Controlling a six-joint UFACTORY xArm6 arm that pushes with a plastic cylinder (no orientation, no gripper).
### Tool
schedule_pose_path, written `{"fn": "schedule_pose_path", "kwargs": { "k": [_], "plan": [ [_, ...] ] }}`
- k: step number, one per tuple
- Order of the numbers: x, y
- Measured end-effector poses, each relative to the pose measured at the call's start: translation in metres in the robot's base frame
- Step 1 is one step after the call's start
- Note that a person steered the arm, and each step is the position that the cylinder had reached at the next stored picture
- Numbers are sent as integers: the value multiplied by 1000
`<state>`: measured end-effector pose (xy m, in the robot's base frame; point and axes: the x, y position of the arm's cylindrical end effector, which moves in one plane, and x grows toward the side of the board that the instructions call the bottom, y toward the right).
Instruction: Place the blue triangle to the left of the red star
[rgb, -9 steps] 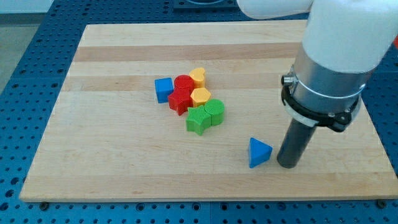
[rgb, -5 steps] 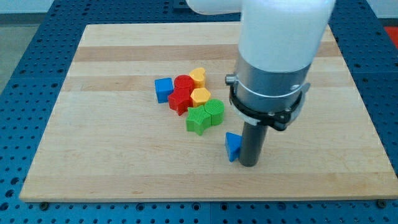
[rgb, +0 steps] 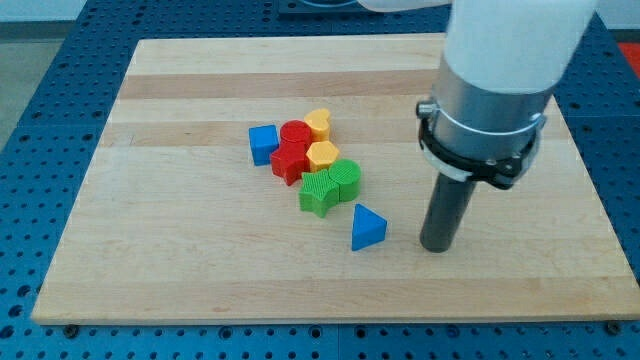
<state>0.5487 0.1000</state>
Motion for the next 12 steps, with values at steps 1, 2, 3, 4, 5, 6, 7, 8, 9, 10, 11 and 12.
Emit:
{"fn": "schedule_pose_path", "kwargs": {
  "k": [1,2,3,4,5,6,7,8,9,10,11,12],
  "plan": [
    [11,-12],
    [30,-13],
    [20,-1],
    [-35,-3],
    [-51,-9],
    [-51,-13],
    [-44,-24],
    [-37,-37],
    [-34,-51],
    [-29,-65],
    [-22,-80],
    [-21,-82]
  ]
}}
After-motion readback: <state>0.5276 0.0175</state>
